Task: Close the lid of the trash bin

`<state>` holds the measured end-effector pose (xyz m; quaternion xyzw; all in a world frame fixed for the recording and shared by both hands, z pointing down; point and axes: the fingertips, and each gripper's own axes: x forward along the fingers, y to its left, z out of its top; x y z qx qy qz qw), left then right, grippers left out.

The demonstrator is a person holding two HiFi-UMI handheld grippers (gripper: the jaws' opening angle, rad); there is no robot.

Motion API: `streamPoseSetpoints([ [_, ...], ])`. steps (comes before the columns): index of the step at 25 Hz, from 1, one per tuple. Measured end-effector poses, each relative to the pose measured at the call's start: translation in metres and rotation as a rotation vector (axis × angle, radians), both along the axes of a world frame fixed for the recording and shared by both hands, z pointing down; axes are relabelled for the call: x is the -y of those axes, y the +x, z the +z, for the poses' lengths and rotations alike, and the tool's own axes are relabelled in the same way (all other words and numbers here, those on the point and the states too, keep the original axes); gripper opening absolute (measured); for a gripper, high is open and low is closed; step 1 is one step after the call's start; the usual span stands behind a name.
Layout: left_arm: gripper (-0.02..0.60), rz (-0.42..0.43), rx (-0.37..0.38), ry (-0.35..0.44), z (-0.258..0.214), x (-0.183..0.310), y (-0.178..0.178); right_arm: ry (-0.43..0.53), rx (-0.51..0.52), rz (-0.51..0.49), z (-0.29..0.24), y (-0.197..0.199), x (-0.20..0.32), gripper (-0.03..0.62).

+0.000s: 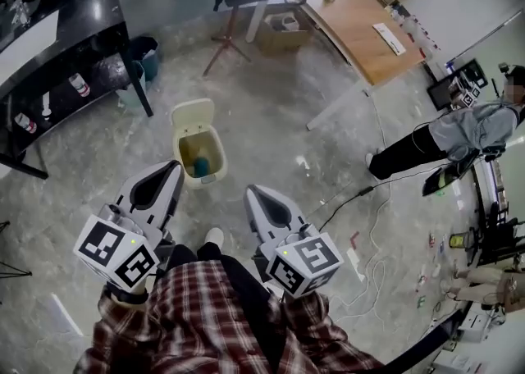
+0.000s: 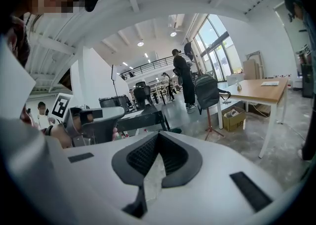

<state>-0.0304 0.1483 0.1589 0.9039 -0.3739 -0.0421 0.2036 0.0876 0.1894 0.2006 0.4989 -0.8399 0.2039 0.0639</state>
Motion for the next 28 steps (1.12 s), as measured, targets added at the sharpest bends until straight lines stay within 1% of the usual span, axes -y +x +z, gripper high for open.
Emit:
streamPoseSetpoints([
  [2, 0.012, -0.032, 0.014, -0.012, 0.005, 0.005, 0.000, -0.018, 0.019, -0.017, 0.007, 0.006, 0.009, 0.012],
  [7, 0.012, -0.117, 0.044, -0.043, 0.010, 0.021, -0.015, -0.045, 0.041, -0.102, 0.017, -0.005, 0.034, 0.012],
  [13, 0.012, -0.157, 0.047, -0.057, 0.012, 0.045, -0.023, -0.082, 0.062, -0.135, 0.027, -0.012, 0.061, 0.012],
  [18, 0.012, -0.150, 0.038, -0.060, 0.015, 0.079, -0.027, -0.099, 0.042, -0.144, 0.030, -0.019, 0.094, 0.012],
  [23, 0.012, -0.137, 0.022, -0.067, 0.017, 0.121, -0.041, -0.101, 0.026, -0.141, 0.029, -0.034, 0.138, 0.012],
  [28, 0.012, -0.098, 0.037, -0.067, 0.023, 0.165, -0.057, -0.083, 0.018, -0.124, 0.026, -0.055, 0.186, 0.012],
])
